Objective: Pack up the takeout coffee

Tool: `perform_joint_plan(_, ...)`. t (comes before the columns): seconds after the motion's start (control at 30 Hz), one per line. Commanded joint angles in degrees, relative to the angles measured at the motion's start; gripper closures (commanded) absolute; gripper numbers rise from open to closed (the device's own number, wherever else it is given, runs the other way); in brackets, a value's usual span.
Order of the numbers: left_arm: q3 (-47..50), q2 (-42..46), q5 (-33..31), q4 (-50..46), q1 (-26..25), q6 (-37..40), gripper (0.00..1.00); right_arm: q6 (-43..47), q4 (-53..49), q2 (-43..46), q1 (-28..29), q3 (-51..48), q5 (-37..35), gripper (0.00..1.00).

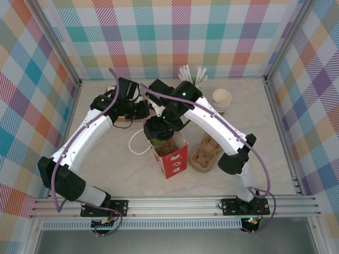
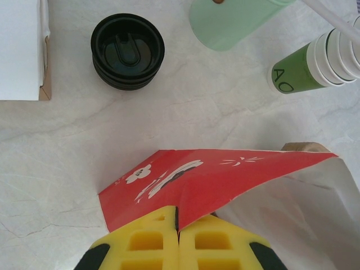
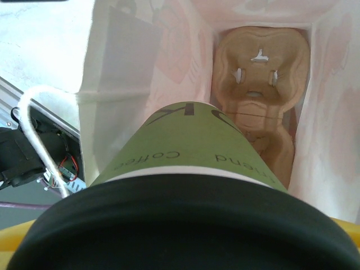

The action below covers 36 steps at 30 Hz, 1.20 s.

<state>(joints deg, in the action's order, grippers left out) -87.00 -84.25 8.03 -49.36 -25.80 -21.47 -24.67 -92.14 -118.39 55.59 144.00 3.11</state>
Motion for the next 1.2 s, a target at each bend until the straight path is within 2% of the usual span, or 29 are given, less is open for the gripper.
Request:
perform_joint_plan(0.0,0.4,1.3,0.8,-0.9,-0.6,-0.7,0.97,-0.6,0.2,-0.7,0.8,0.8,2.4,0.27)
perform_joint_plan(0.1,0.1,1.2,0.7,-1.0,-0.7,-0.7,0.97,-0.5,-0.3,-1.1,1.1,0.8,2.1,0.27)
perform_joint_plan(0.4,1.0,1.7,1.2,-0.5,-0.7,1.6,0.97,-0.5,-6.5,-0.6,0.4,-0.2,-5.9,0.25)
perform_joint_plan(0.8,3.8,1.9,1.6,2.8,-0.7,4.0,0.97,-1.3,2.9,11.1,-3.2,-17.3,-0.9,0.25)
perform_joint_plan(1.17,3.3,2.0,3.5,2.6,-0.7,2.9,0.97,-1.2,-0.5,8.0,-3.1,-19.7,-5.5,0.26)
